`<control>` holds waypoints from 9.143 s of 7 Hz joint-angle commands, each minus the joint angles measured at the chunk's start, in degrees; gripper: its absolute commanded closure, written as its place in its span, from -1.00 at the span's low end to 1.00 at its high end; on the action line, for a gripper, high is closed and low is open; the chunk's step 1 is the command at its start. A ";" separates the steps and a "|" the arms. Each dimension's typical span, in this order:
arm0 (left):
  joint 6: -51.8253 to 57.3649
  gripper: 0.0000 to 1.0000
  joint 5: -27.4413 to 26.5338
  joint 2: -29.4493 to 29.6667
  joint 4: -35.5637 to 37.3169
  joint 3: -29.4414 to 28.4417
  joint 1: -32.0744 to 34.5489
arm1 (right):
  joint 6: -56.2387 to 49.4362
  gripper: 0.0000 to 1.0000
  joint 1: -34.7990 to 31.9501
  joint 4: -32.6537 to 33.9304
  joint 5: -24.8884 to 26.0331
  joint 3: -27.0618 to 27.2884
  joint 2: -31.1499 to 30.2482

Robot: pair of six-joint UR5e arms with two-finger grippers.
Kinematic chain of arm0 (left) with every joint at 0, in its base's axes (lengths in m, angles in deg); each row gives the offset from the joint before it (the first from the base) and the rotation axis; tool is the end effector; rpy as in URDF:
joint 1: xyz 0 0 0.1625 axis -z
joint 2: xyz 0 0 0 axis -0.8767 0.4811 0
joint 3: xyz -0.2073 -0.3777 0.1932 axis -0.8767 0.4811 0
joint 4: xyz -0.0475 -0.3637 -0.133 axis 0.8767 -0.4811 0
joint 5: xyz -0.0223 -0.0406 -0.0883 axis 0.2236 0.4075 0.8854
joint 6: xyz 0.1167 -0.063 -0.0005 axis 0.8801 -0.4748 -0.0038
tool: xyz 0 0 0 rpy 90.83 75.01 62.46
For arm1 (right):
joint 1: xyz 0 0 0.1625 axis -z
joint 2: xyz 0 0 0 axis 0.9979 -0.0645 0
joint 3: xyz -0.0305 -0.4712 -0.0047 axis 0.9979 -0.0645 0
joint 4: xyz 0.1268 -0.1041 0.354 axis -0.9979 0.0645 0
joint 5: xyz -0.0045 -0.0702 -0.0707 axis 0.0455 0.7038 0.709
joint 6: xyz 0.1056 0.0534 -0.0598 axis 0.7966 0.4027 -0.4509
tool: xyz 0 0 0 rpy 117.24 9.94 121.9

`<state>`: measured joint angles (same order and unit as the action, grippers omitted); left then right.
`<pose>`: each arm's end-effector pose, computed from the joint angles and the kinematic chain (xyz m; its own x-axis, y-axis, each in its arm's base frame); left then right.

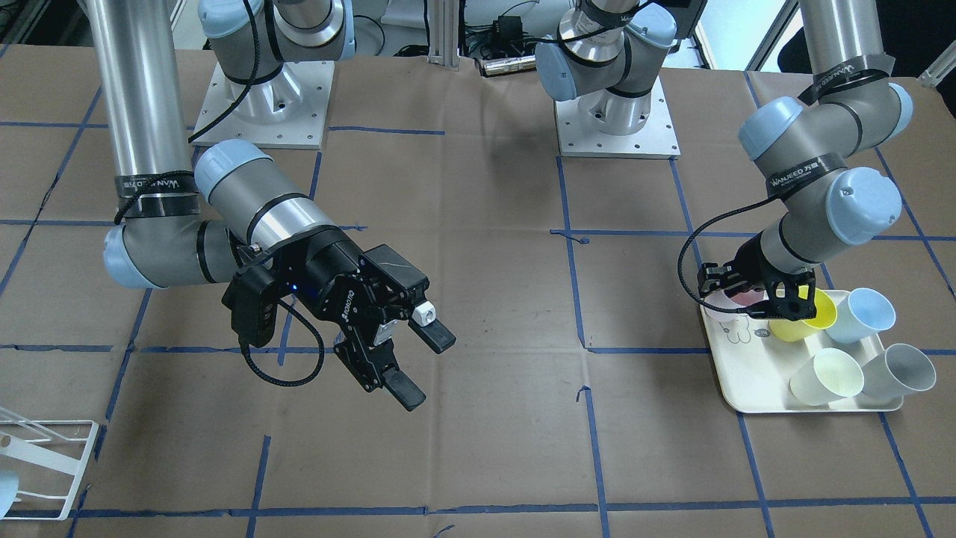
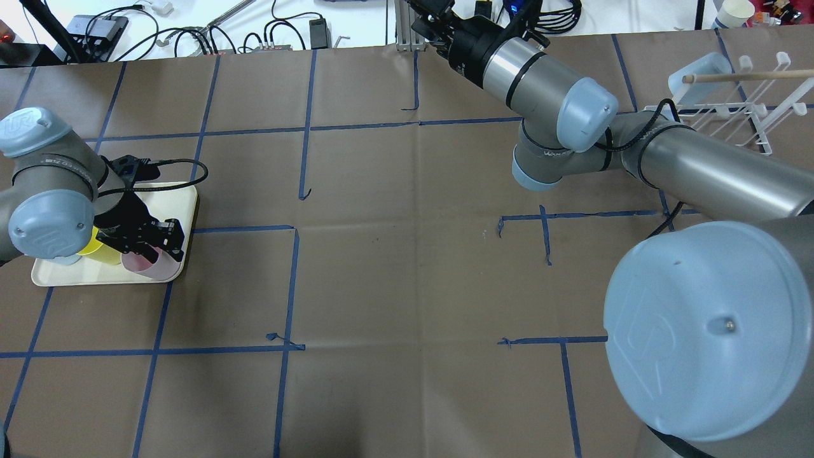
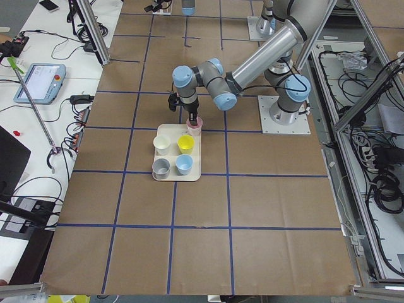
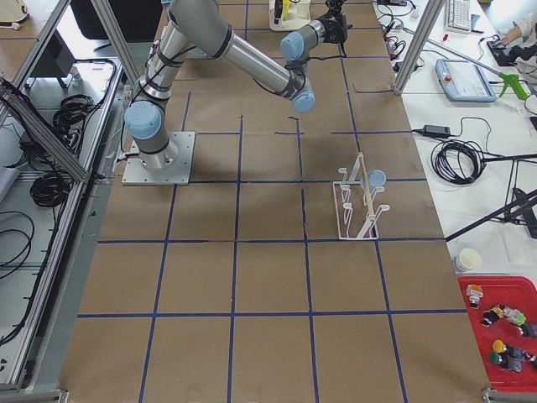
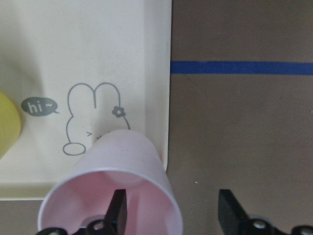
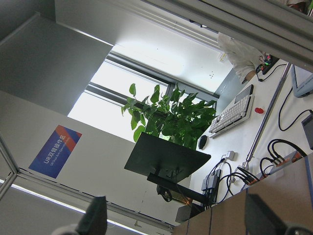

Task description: Transfer IKEA cup to right arm and place on rack

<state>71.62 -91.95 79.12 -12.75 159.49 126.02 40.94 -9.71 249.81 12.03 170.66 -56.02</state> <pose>0.0861 -0.4873 0.2531 -0.9990 -0.0171 0.0414 -0.0106 0.9880 0.1541 0.2826 -0.6277 0.4166 -0.2776 -0.2706 -0.9218 0.6604 0.6431 -0.3877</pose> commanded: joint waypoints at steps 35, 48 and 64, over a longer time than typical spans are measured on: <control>-16.43 1.00 75.76 8.17 83.30 5.46 15.73 | 24.55 -1.00 -0.75 2.58 7.37 13.75 -2.01; -18.06 1.00 72.67 10.98 83.69 2.47 17.40 | 24.90 -1.00 -9.80 2.84 22.31 14.47 -3.60; -19.82 0.73 72.76 10.63 83.69 2.30 17.49 | 25.08 -0.32 -11.48 2.23 22.15 12.45 -2.20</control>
<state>52.02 -19.18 89.76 70.93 161.80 143.51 66.01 -21.21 252.05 34.34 183.17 -58.16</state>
